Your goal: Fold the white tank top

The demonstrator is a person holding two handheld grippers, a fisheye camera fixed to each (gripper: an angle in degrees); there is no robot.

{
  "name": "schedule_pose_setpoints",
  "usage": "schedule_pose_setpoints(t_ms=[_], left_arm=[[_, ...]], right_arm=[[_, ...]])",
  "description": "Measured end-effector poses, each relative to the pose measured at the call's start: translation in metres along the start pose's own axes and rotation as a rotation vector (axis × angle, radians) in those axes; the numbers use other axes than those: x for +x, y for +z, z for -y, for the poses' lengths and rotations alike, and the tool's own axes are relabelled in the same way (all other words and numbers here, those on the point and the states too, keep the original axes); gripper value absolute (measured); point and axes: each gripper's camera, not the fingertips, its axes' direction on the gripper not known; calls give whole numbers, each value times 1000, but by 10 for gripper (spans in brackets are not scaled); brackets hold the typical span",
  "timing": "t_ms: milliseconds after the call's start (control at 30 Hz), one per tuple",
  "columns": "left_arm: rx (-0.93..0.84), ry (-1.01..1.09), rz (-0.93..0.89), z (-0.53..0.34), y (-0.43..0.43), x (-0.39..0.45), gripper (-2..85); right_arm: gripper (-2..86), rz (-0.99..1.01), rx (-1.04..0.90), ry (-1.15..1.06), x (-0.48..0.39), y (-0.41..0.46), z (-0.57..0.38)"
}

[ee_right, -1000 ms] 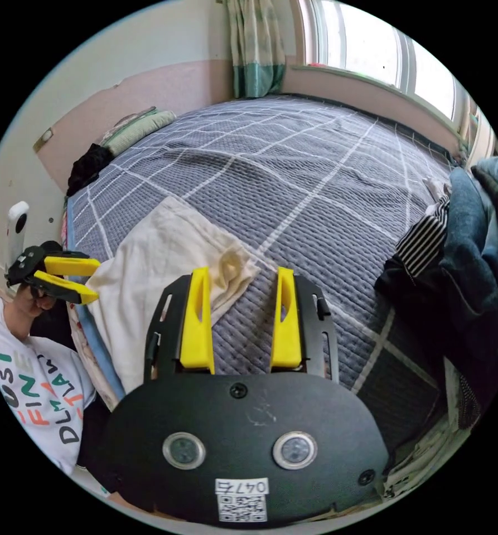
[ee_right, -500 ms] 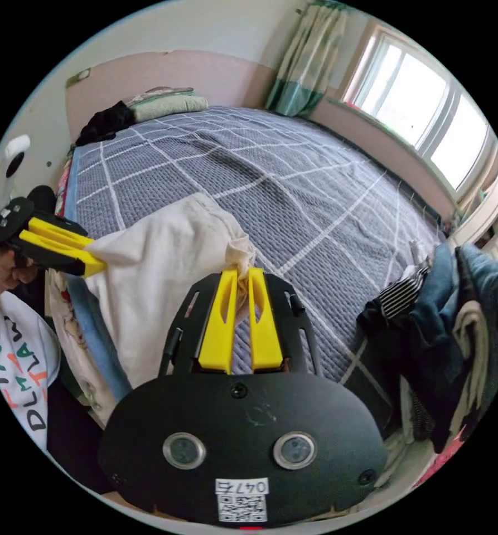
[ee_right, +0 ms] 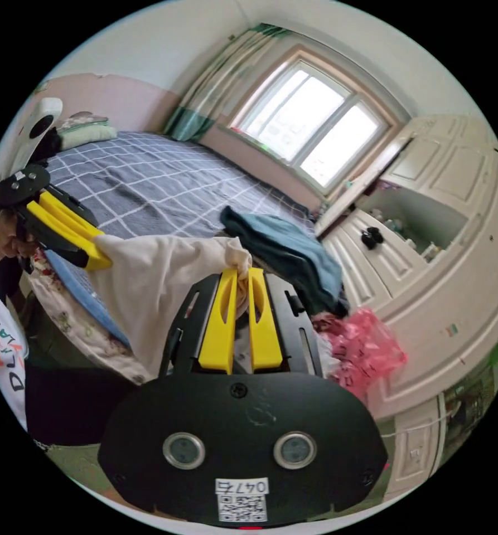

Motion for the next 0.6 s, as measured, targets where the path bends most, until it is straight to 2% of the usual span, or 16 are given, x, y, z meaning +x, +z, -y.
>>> schedule_pose_setpoints(t_ms=[133, 267, 433, 500, 600], left_arm=[[105, 71, -12, 68, 45, 34, 7], [-68, -91, -183, 110, 156, 30, 17], [-384, -201, -170, 109, 281, 22, 39], [-372, -212, -210, 108, 288, 18, 51], [-324, -167, -210, 109, 279, 16, 74]], right_arm=[[8, -91, -63, 40, 89, 3, -24], [11, -87, -222, 89, 150, 53, -54], [54, 145, -439, 269, 196, 178, -131], [76, 196, -460, 340, 200, 201, -151], [88, 185, -384, 433, 211, 199, -172]])
